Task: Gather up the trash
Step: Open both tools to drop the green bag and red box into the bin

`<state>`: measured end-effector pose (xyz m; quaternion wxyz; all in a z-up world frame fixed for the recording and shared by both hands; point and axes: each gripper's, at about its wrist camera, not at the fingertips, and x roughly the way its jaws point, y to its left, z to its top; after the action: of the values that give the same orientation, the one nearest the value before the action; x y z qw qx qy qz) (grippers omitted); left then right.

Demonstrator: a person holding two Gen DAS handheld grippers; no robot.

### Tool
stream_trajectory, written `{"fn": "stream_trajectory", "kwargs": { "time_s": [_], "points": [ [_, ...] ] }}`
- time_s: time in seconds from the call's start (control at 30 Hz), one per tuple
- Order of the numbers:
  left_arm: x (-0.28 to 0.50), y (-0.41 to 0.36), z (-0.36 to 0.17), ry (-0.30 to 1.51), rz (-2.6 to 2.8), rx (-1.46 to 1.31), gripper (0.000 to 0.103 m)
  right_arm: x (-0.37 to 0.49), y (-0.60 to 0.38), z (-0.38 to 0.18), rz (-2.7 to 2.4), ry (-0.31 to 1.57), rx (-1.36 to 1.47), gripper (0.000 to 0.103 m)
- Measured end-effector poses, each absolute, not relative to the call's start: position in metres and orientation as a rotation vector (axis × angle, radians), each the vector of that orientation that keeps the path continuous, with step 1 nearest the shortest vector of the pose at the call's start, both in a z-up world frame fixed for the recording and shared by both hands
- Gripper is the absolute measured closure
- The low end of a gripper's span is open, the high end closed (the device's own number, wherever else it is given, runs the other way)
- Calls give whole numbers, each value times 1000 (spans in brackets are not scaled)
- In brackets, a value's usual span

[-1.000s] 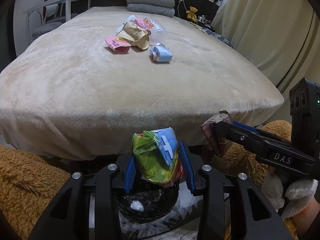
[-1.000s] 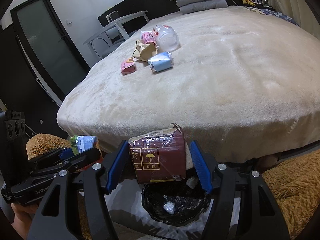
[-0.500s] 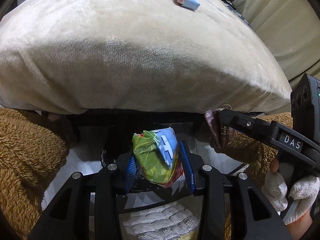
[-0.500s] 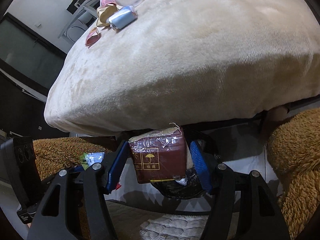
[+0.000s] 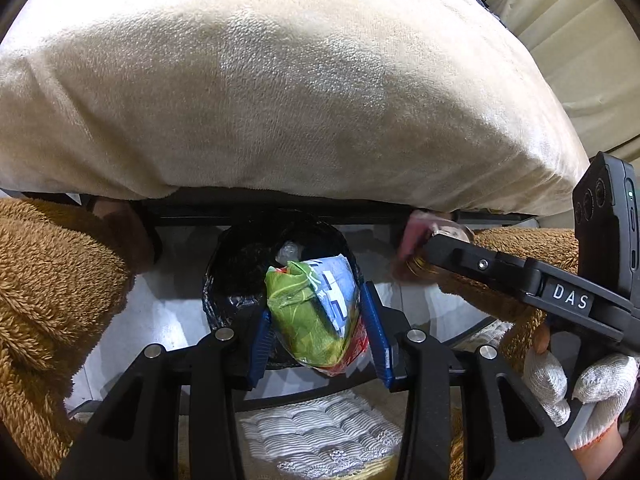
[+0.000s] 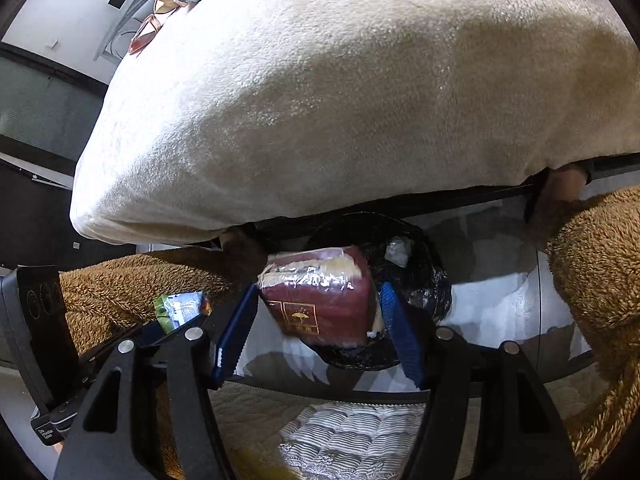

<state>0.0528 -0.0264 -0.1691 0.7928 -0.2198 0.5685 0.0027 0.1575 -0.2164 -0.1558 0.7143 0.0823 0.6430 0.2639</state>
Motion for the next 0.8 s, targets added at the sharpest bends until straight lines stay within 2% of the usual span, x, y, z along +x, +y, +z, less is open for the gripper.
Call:
{"fn": "stream_trajectory", "kwargs": {
  "time_s": [0.07, 0.13, 0.17, 0.57, 0.8],
  "points": [
    [52, -26, -169, 1222, 9, -472, 61, 158, -217, -157, 591, 1425, 189, 39],
    [52, -26, -169, 1217, 17, -473, 48, 158, -217, -157, 602, 1429, 197, 38],
    [52, -26, -168, 1214, 21, -472, 46, 158, -217, -158, 603, 1430, 198, 37],
    [50, -20, -163, 1195, 33, -480, 45, 160, -222, -152, 591, 1413, 226, 35],
    [45, -27, -148, 1139, 59, -402, 45, 153, -218, -133, 622, 1316, 178, 35]
  ]
}}
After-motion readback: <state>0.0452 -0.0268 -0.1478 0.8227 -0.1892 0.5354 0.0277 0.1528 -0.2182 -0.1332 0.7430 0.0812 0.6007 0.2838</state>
